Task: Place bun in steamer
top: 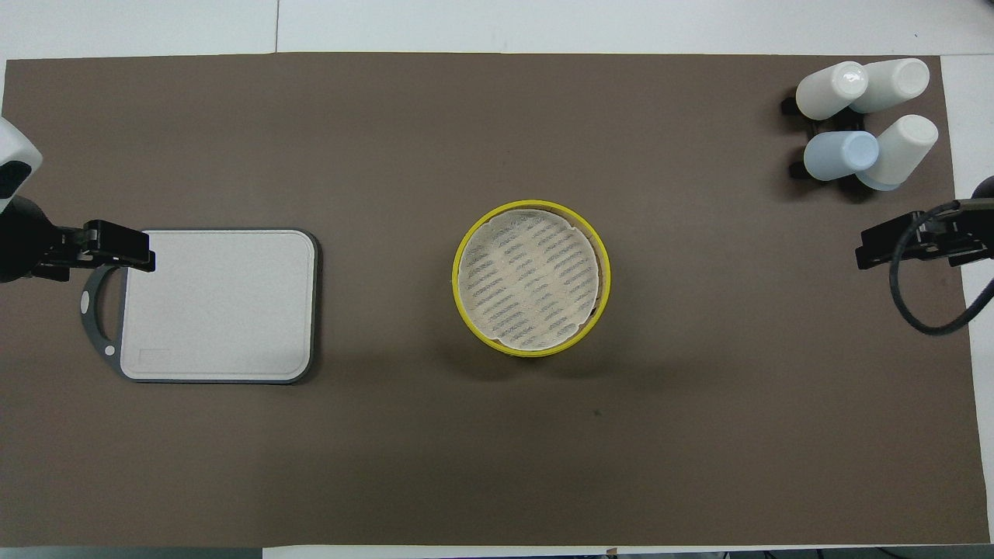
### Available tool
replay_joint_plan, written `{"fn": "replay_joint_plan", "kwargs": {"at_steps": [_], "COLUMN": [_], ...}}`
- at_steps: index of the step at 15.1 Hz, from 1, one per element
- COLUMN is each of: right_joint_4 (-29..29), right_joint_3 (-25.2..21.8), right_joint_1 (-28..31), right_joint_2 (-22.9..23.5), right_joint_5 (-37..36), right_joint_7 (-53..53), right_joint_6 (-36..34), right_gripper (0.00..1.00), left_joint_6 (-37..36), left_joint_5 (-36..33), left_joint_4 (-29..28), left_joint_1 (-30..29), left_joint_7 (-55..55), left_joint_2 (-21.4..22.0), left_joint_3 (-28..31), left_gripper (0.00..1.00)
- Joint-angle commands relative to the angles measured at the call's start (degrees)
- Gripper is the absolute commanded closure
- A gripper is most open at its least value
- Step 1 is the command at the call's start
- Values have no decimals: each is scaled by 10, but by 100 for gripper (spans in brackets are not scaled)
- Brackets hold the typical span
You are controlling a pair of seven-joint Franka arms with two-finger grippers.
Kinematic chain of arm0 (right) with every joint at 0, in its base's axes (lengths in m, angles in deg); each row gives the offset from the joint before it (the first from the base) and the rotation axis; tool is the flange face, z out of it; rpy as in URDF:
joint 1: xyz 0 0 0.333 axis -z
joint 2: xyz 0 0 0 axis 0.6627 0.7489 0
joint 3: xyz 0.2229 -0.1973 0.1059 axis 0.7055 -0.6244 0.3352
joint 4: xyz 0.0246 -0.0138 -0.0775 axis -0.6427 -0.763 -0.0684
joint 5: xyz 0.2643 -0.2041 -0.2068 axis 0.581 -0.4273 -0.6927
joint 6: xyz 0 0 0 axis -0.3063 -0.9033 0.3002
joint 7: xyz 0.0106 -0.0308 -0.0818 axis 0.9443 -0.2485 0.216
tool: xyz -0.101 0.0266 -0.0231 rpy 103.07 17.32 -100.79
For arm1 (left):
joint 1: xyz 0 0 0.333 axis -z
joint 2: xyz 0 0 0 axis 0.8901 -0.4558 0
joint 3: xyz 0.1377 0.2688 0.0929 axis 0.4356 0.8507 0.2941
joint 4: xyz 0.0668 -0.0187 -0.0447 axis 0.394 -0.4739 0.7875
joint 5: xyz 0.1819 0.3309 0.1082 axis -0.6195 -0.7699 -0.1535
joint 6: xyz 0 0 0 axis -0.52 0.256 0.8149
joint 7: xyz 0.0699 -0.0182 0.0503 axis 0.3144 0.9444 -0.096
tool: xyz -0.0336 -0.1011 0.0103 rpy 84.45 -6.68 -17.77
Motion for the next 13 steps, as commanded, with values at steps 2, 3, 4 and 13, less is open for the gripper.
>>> {"fn": "replay_joint_plan", "kwargs": {"at_steps": [2,3,4,13], "right_joint_4": [-2,0,0,5], "right_joint_3": [5,5,6,5], "right_joint_1": [1,1,1,10], "right_joint_2": [-4,-4,-4,-3], "right_joint_5": [-7,-7,-3,-5], "right_joint_7": [2,2,2,4], "right_joint_6": [21,20,15,7], "right_gripper": [0,0,0,0], "left_joint_6": [2,1,2,2], "left_joint_5": [1,1,1,1], "left_joint_4": [2,2,2,2], "left_joint_1": [-5,-5,-5,-5], "left_joint_7": [-10,-10,-10,-10], "left_joint_2": [3,3,3,3], "left_joint_3": [-2,-2,-2,-2], "left_gripper": [0,0,0,0]}}
